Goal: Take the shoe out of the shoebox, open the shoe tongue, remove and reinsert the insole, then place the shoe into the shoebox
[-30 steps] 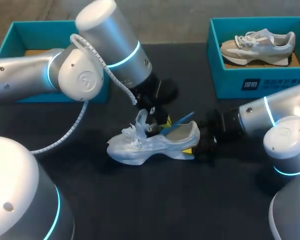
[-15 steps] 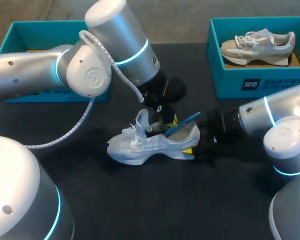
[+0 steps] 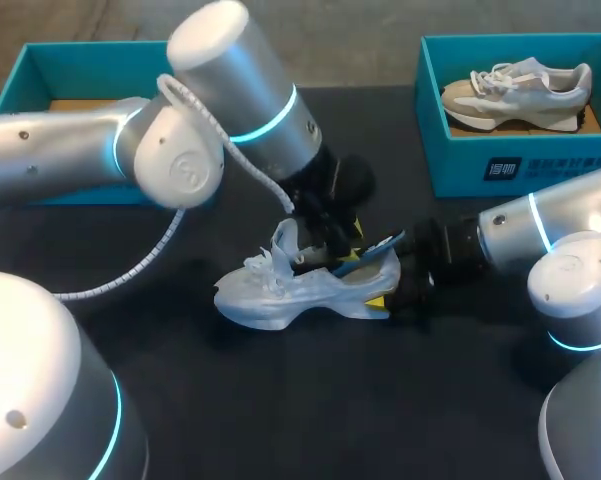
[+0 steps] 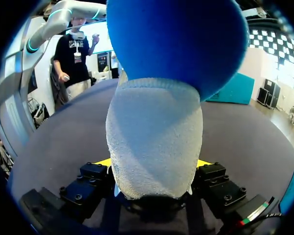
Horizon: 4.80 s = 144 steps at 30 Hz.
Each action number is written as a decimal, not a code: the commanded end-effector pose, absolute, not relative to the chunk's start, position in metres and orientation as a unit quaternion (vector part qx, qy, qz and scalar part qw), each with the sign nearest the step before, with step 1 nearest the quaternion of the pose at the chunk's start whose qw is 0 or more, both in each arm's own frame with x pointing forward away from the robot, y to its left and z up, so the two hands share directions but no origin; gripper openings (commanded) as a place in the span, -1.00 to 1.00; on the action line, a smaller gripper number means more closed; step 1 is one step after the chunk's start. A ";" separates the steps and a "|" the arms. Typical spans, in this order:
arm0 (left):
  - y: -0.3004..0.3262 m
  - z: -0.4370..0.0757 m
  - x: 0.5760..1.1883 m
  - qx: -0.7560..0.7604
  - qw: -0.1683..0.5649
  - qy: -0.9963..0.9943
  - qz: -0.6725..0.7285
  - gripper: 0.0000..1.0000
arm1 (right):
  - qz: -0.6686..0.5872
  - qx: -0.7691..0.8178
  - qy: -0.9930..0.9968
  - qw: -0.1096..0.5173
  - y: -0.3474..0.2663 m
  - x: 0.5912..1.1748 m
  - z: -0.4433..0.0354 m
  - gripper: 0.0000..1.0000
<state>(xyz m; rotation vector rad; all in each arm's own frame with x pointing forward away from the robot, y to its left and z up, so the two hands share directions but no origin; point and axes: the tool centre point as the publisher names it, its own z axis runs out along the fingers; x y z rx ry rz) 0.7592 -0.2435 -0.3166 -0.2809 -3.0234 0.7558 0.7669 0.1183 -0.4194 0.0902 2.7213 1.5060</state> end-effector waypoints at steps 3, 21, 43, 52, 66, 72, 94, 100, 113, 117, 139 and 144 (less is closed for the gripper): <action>-0.235 -0.320 0.741 -0.056 -0.053 -0.961 0.265 -0.06 | 0.481 0.030 0.876 0.015 0.119 0.769 -0.422 -1.00; -0.240 -0.321 0.734 -0.010 -0.151 -0.949 0.275 -0.13 | 0.481 0.030 0.876 0.015 0.119 0.769 -0.422 -1.00; -0.252 -0.328 0.746 0.002 -0.192 -0.946 0.263 -0.17 | 0.481 0.030 0.876 0.015 0.119 0.769 -0.422 -1.00; -0.254 -0.337 0.755 0.004 -0.188 -0.948 0.258 -0.18 | 0.481 0.030 0.876 0.015 0.119 0.769 -0.422 -1.00; -0.258 -0.342 0.761 0.001 -0.180 -0.950 0.255 -1.00 | 0.481 0.030 0.876 0.015 0.119 0.769 -0.422 -1.00; -0.254 -0.335 0.755 -0.003 -0.179 -0.949 0.259 -1.00 | 0.481 0.030 0.876 0.015 0.119 0.769 -0.422 -1.00; -0.258 -0.273 0.759 -0.043 -0.048 -0.923 0.380 -1.00 | 0.481 0.030 0.876 0.015 0.119 0.769 -0.422 -1.00; -0.258 -0.253 0.762 -0.057 -0.004 -0.912 0.405 -1.00 | 0.481 0.030 0.876 0.015 0.119 0.769 -0.422 -1.00; -0.252 -0.202 0.764 -0.093 0.042 -0.892 0.439 -1.00 | 0.481 0.030 0.876 0.015 0.119 0.769 -0.422 -1.00; -0.249 -0.187 0.762 -0.104 0.055 -0.876 0.468 -1.00 | 0.481 0.030 0.876 0.015 0.119 0.769 -0.422 -1.00; -0.245 -0.128 0.749 -0.151 0.042 -0.843 0.514 -1.00 | 0.481 0.030 0.876 0.015 0.119 0.769 -0.422 -1.00; -0.245 -0.128 0.749 -0.151 0.042 -0.843 0.514 -1.00 | 0.481 0.030 0.876 0.015 0.119 0.769 -0.422 -1.00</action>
